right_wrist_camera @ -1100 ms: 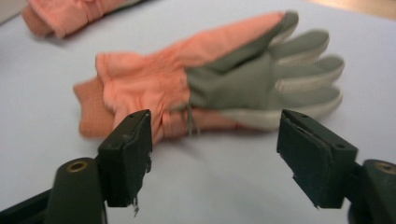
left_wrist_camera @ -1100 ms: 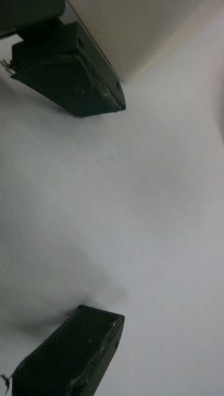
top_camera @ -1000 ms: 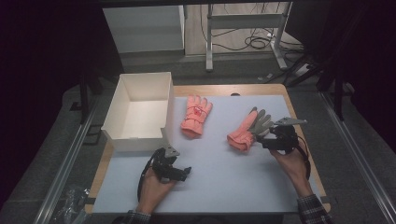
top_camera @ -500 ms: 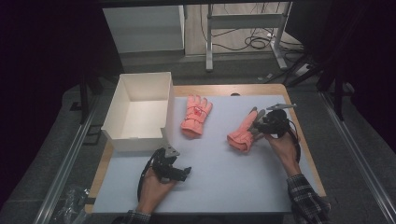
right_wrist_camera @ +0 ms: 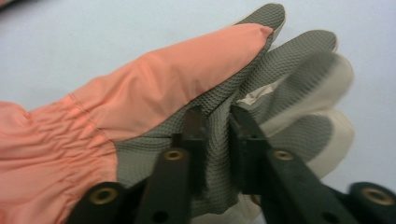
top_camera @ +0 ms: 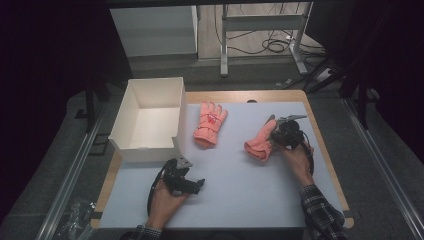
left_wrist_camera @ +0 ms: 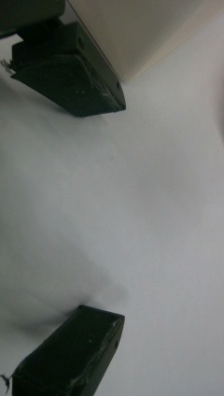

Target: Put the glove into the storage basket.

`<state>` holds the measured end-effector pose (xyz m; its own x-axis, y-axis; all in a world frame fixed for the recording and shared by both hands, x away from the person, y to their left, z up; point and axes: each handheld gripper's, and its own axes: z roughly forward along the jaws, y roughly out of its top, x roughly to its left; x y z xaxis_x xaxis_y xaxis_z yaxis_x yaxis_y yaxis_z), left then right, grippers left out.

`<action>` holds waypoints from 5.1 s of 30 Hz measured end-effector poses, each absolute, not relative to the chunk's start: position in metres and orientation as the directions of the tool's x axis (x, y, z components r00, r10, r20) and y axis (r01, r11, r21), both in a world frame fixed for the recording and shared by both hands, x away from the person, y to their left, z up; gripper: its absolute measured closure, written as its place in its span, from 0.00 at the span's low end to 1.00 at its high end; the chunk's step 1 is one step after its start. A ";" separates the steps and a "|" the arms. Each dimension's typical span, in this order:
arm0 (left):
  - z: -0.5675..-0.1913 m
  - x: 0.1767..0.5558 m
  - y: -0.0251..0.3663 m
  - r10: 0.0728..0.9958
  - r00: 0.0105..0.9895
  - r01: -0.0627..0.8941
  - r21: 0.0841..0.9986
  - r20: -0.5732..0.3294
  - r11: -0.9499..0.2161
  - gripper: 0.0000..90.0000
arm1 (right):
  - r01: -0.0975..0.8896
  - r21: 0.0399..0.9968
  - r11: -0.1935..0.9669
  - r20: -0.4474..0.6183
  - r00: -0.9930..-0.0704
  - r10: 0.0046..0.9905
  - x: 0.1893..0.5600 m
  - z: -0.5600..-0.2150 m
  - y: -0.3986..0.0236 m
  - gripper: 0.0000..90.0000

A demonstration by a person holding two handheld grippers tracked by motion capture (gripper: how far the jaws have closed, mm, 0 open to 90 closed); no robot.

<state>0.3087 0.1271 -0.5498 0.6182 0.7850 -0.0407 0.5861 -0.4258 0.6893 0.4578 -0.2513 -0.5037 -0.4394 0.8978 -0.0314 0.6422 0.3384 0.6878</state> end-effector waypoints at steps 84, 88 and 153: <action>-0.550 0.309 0.127 0.784 0.620 0.585 0.688 -0.038 -0.430 0.02 | 0.442 0.772 0.458 0.083 -0.783 0.616 0.445 -0.465 -0.151 0.55; -0.550 0.309 0.127 0.784 0.619 0.584 0.690 -0.038 -0.428 0.02 | 0.437 0.770 0.466 0.066 -0.780 0.623 0.457 -0.463 -0.137 0.53; -0.550 0.309 0.127 0.786 0.617 0.588 0.690 -0.043 -0.423 0.02 | 0.542 0.652 0.530 0.079 -0.744 0.664 0.536 -0.480 -0.053 0.96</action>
